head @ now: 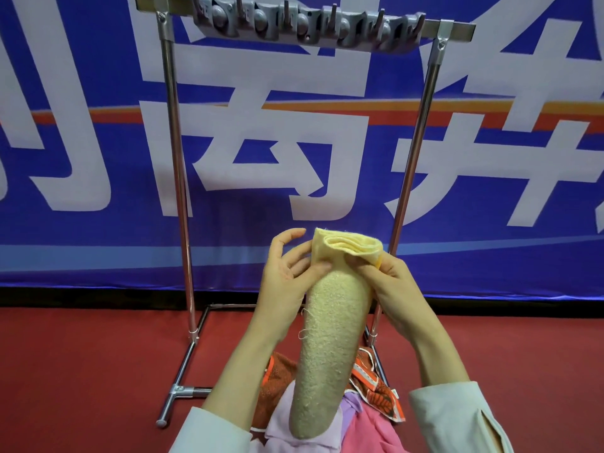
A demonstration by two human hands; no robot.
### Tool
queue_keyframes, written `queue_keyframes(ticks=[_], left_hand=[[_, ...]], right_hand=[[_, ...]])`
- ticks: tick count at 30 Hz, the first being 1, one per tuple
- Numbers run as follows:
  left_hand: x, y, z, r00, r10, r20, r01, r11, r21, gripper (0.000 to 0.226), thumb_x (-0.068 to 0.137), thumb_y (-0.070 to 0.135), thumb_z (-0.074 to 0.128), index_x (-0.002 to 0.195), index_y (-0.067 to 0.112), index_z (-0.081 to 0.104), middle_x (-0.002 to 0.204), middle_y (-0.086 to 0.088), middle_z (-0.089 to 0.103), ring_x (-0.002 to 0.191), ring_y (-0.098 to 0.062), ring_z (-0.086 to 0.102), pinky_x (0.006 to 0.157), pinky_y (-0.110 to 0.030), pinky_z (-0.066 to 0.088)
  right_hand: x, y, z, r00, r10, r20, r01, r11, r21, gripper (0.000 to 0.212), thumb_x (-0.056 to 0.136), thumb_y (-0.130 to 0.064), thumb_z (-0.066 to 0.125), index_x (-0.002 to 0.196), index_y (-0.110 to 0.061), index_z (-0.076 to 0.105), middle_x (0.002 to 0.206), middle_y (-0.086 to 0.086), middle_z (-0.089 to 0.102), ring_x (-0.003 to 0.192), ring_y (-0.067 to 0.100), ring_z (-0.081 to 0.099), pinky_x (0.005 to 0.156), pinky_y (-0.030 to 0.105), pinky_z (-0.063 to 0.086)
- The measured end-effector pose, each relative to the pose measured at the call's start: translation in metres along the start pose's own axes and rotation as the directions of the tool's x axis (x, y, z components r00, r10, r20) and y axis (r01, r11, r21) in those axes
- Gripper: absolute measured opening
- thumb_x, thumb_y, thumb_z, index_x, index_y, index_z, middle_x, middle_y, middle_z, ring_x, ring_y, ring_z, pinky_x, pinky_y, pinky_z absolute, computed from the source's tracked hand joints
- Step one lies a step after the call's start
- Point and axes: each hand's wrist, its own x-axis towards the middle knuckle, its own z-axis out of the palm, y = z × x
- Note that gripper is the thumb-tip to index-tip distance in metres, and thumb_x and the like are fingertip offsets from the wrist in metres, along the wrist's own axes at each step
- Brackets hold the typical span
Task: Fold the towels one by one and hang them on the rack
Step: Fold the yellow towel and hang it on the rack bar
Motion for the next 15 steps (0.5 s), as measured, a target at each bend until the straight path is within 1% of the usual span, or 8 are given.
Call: queue_keyframes(ticks=[2, 3, 4, 6, 8, 10, 13, 15], left_hand=[[0.000, -0.007, -0.005, 0.994, -0.079, 0.074, 0.077, 0.996, 0.035, 0.088, 0.060, 0.015, 0.087, 0.133, 0.027, 0.038, 0.127, 0.004, 0.059, 0.113, -0.010, 0.062, 0.092, -0.027, 0.052], [-0.001, -0.011, -0.007, 0.984, -0.138, 0.116, 0.132, 0.989, 0.064, 0.097, 0.054, 0.021, 0.087, 0.135, 0.028, 0.036, 0.129, 0.003, 0.058, 0.113, -0.010, 0.062, 0.092, -0.028, 0.051], [-0.003, -0.014, -0.008, 0.966, -0.204, 0.156, 0.192, 0.977, 0.088, 0.098, 0.049, 0.024, 0.086, 0.135, 0.028, 0.037, 0.127, 0.000, 0.060, 0.110, -0.012, 0.063, 0.090, -0.028, 0.052], [-0.006, -0.020, -0.009, 0.918, -0.317, 0.238, 0.293, 0.947, 0.134, 0.089, 0.047, 0.026, 0.086, 0.127, 0.024, 0.047, 0.119, -0.004, 0.067, 0.104, -0.016, 0.067, 0.087, -0.030, 0.054], [-0.008, -0.027, -0.010, 0.876, -0.383, 0.293, 0.338, 0.921, 0.193, 0.076, 0.048, 0.026, 0.085, 0.118, 0.018, 0.057, 0.111, -0.003, 0.071, 0.101, -0.017, 0.068, 0.088, -0.031, 0.054], [-0.009, -0.032, -0.013, 0.848, -0.419, 0.325, 0.360, 0.905, 0.228, 0.063, 0.053, 0.026, 0.083, 0.111, 0.013, 0.063, 0.108, -0.005, 0.072, 0.099, -0.018, 0.068, 0.088, -0.032, 0.054], [-0.009, -0.038, -0.015, 0.811, -0.477, 0.338, 0.410, 0.876, 0.254, 0.039, 0.064, 0.019, 0.079, 0.101, 0.011, 0.070, 0.098, -0.004, 0.074, 0.087, -0.014, 0.069, 0.077, -0.025, 0.055], [-0.010, -0.040, -0.016, 0.791, -0.516, 0.329, 0.438, 0.853, 0.285, 0.032, 0.067, 0.018, 0.074, 0.098, 0.010, 0.071, 0.093, -0.002, 0.074, 0.082, -0.010, 0.069, 0.074, -0.021, 0.053]], right_hand=[[0.000, -0.003, 0.000, 1.000, 0.014, -0.025, -0.013, 0.999, 0.052, 0.027, 0.084, -0.024, 0.061, 0.109, -0.016, 0.071, 0.104, 0.004, 0.074, 0.098, 0.017, 0.069, 0.082, 0.028, 0.056], [0.000, -0.005, 0.000, 0.999, 0.021, -0.043, -0.018, 0.997, 0.069, 0.023, 0.086, -0.022, 0.061, 0.105, -0.016, 0.071, 0.100, 0.005, 0.074, 0.094, 0.018, 0.070, 0.079, 0.030, 0.057], [0.000, -0.007, -0.001, 0.997, 0.031, -0.064, -0.025, 0.996, 0.083, 0.019, 0.088, -0.020, 0.060, 0.102, -0.015, 0.071, 0.095, 0.005, 0.075, 0.090, 0.019, 0.070, 0.075, 0.029, 0.057], [0.000, -0.010, -0.003, 0.996, 0.049, -0.081, -0.039, 0.993, 0.112, 0.019, 0.086, -0.024, 0.059, 0.098, -0.015, 0.070, 0.088, 0.003, 0.074, 0.085, 0.016, 0.070, 0.069, 0.028, 0.056], [0.000, -0.013, -0.007, 0.994, 0.063, -0.091, -0.049, 0.989, 0.141, 0.023, 0.084, -0.028, 0.057, 0.099, -0.016, 0.068, 0.088, 0.000, 0.073, 0.083, 0.014, 0.069, 0.071, 0.028, 0.055], [0.000, -0.014, -0.011, 0.988, 0.093, -0.121, -0.072, 0.982, 0.173, 0.020, 0.090, -0.026, 0.056, 0.101, -0.017, 0.069, 0.089, 0.000, 0.073, 0.085, 0.014, 0.068, 0.075, 0.032, 0.053], [0.003, -0.011, -0.013, 0.971, 0.176, -0.160, -0.133, 0.960, 0.248, 0.020, 0.095, -0.023, 0.054, 0.107, -0.015, 0.067, 0.091, 0.002, 0.074, 0.086, 0.016, 0.069, 0.077, 0.035, 0.054], [0.007, -0.007, -0.015, 0.955, 0.228, -0.188, -0.169, 0.943, 0.287, 0.022, 0.095, -0.024, 0.056, 0.110, -0.013, 0.066, 0.094, 0.004, 0.074, 0.087, 0.016, 0.070, 0.077, 0.034, 0.056]])
